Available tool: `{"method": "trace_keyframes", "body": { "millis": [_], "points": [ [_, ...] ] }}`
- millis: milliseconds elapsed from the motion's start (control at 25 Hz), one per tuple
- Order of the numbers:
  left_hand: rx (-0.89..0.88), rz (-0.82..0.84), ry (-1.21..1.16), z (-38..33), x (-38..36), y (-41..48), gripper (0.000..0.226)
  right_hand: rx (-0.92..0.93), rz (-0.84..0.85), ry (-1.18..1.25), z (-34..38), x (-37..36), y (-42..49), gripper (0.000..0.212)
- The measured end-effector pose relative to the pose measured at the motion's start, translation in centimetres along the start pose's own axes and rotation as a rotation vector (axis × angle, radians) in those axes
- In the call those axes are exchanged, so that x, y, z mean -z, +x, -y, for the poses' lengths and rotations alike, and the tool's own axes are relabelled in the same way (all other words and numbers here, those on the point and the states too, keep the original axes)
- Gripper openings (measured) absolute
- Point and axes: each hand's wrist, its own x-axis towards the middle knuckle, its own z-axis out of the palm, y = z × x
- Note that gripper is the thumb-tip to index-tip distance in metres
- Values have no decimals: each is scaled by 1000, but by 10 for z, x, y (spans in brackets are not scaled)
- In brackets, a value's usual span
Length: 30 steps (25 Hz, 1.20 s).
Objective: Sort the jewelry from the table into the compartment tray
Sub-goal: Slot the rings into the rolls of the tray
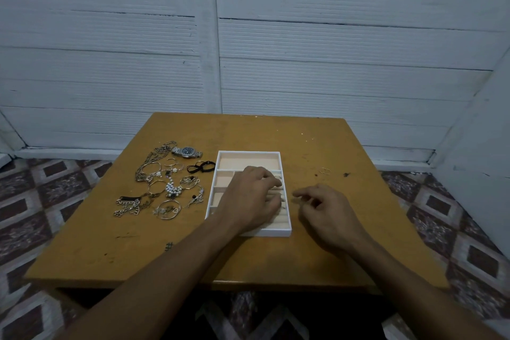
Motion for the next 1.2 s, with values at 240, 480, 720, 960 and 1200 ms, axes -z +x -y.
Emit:
{"method": "trace_keyframes", "body": {
  "millis": [240,480,720,960,1200],
  "points": [
    [-69,60,77,-23,-25,57,36,-120,-42,-114,-38,22,27,32],
    [-102,152,179,-42,-57,111,33,-224,-65,-166,-71,30,62,34],
    [-67,222,184,-41,-74,138,33,-233,-21,-136,-85,31,90,21],
    [-18,406,23,-42,-69,158,32,-288,34,-45,-87,34,99,9],
    [44,514,-19,-46,-68,170,22,-293,39,-32,-84,34,99,5]
  ]
}}
